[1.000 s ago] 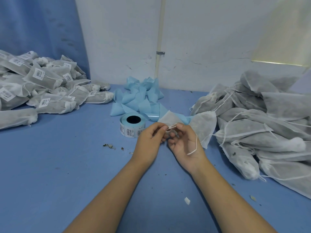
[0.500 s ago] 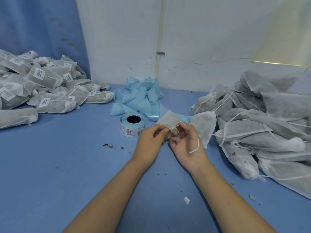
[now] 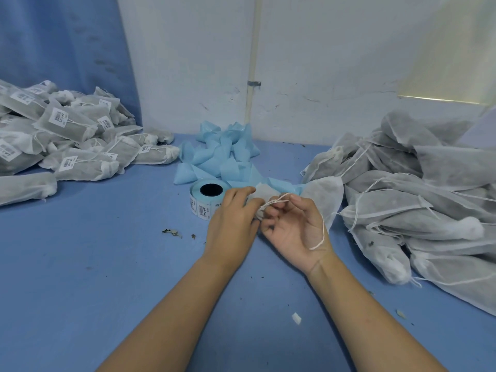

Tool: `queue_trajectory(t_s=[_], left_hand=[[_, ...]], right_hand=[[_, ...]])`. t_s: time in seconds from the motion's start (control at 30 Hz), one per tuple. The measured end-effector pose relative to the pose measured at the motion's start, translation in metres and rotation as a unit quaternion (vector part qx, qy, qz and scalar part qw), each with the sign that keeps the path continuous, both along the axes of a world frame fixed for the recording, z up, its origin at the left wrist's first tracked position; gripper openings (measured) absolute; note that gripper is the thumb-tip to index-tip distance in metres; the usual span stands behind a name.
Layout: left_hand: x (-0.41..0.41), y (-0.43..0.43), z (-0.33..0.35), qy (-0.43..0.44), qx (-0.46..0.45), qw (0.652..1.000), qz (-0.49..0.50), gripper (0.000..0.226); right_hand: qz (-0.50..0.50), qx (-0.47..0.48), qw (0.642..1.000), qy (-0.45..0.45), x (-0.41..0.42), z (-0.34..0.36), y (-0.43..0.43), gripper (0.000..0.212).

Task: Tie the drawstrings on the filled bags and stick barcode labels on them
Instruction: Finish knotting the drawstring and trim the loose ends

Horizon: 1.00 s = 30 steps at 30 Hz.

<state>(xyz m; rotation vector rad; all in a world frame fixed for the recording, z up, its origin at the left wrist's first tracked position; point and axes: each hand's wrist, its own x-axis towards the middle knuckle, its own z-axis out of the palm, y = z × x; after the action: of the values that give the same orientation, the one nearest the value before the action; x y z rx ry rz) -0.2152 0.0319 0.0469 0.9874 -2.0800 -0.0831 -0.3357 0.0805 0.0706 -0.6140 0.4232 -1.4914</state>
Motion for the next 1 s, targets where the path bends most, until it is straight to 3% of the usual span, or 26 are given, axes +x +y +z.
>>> queue_trajectory(t_s=[0.13,0.27,0.33,0.4,0.57,0.73,0.87,1.0], left_hand=[[-0.002,0.002,0.004,0.083,-0.048,0.995,-0.040,0.026],[-0.001,0.006,0.015,0.238,0.065,0.965,-0.092,0.032],[0.000,0.009,0.020,0.283,0.080,0.950,-0.105,0.032],[0.000,0.010,0.025,0.306,0.080,0.943,-0.107,0.030],[-0.003,0.013,0.029,0.354,0.077,0.926,-0.106,0.040],[-0.002,0.007,0.034,0.400,0.089,0.911,-0.057,0.043],[0.000,0.001,0.035,0.392,0.161,0.904,-0.059,0.032],[0.003,0.004,0.031,0.404,0.220,0.882,-0.106,0.046]], right_hand=[[0.013,-0.020,1.000,-0.009,-0.004,0.000,0.000,0.032],[-0.029,-0.006,1.000,0.000,-0.006,-0.002,-0.002,0.035],[-0.070,0.016,0.997,0.016,-0.005,-0.001,-0.003,0.023],[-0.108,0.034,0.993,0.037,-0.004,0.000,-0.005,0.016],[-0.197,0.075,0.971,0.113,0.005,-0.002,-0.008,0.026],[-0.204,0.075,0.972,0.087,0.013,-0.001,-0.008,0.022],[-0.236,0.108,0.957,0.132,0.018,-0.002,-0.008,0.020],[-0.254,0.132,0.950,0.127,0.019,-0.002,-0.010,0.020]])
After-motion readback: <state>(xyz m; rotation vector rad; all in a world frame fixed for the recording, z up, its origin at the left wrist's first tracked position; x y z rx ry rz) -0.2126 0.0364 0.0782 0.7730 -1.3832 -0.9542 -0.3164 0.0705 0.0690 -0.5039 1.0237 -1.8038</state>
